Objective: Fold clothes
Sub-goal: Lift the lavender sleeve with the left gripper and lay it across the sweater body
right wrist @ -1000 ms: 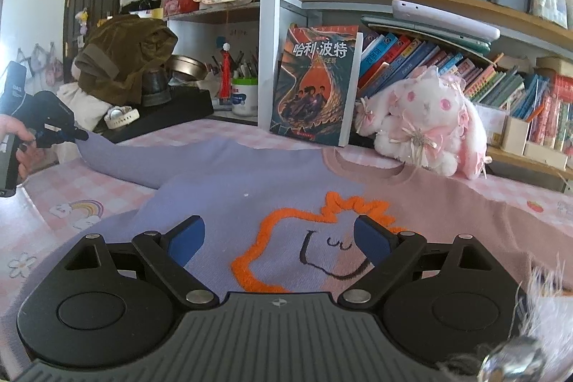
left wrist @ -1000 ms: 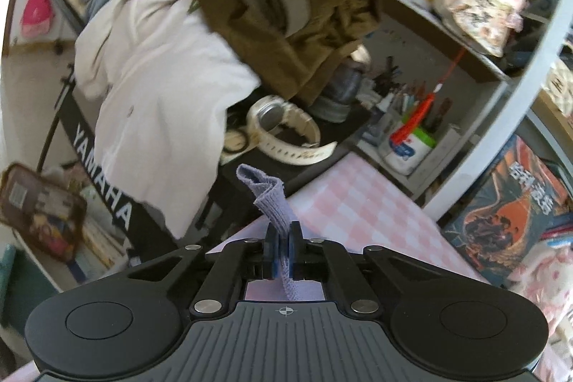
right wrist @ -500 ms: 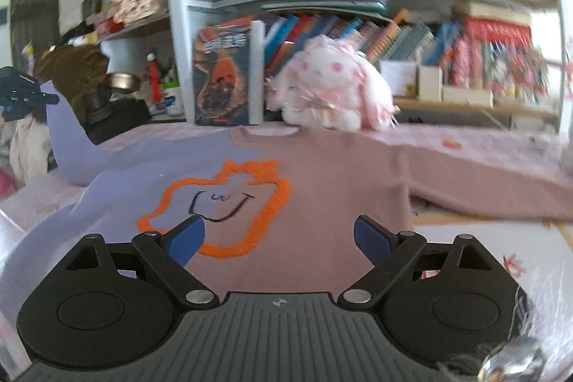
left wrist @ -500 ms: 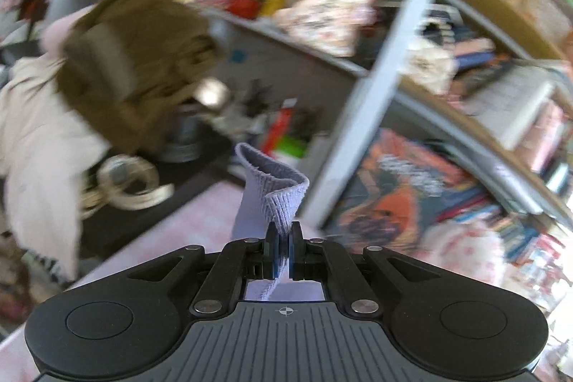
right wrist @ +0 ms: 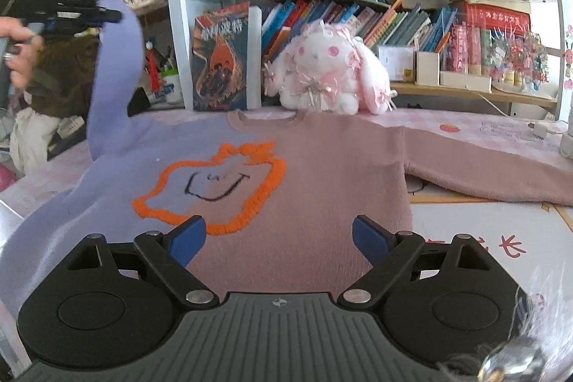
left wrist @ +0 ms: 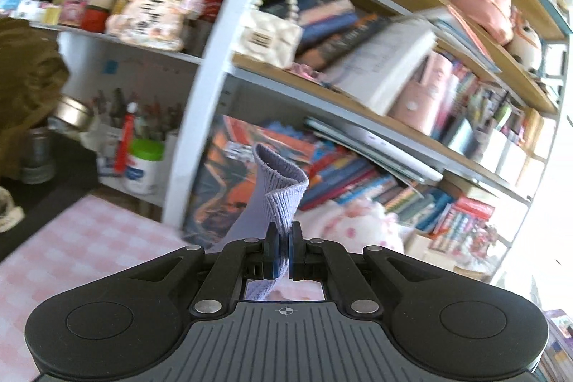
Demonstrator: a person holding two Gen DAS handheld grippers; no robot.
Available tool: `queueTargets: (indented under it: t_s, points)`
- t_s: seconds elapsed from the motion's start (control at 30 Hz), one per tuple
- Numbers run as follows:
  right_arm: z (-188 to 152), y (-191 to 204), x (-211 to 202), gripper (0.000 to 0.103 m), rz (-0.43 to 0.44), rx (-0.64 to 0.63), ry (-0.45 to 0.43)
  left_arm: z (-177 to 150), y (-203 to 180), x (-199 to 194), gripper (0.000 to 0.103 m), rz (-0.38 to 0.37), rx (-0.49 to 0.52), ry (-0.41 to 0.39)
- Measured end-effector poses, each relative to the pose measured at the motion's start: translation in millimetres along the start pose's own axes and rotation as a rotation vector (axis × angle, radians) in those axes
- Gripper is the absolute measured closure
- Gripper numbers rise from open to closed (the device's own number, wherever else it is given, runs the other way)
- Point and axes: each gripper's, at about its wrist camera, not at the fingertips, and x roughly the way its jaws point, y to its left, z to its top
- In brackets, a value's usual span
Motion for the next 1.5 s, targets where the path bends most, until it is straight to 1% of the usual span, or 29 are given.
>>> queueTargets:
  t_s: [0.13, 0.27, 0.57, 0.77, 0.93, 1.1, 1.2, 1.33, 1.4, 1.5]
  points:
    - [-1, -6, -10, 0.014, 0.011, 0.037, -0.068, -10, -20, 9, 0.1, -0.028, 0.034, 0.025]
    - [-2, -14, -18, 0.014, 0.02, 0.09, -0.115, -18, -34, 17, 0.1, -0.042, 0.054, 0.045]
    - [-1, -12, -19, 0.014, 0.027, 0.078, -0.119, -37, -59, 33, 0.1, -0.065, 0.09, 0.076]
    - [-1, -13, -17, 0.014, 0.035, 0.085, -0.104, -52, -70, 50, 0.1, -0.063, 0.102, 0.103]
    - [-1, -13, -17, 0.014, 0.035, 0.082, -0.103, -73, -77, 67, 0.1, -0.075, 0.078, 0.153]
    - [0, -12, -16, 0.014, 0.036, 0.075, -0.095, -95, -85, 83, 0.1, -0.087, 0.089, 0.22]
    - [0, -12, -17, 0.014, 0.034, 0.075, -0.094, -105, -89, 87, 0.1, -0.095, 0.072, 0.226]
    - [0, -11, -16, 0.014, 0.032, 0.073, -0.09, -108, -109, 92, 0.1, -0.133, 0.106, 0.219]
    - [0, -11, -16, 0.014, 0.03, 0.072, -0.09, -112, -119, 94, 0.1, -0.154, 0.13, 0.227]
    - [0, -11, -16, 0.014, 0.028, 0.072, -0.091, -121, -128, 97, 0.1, -0.167, 0.159, 0.248]
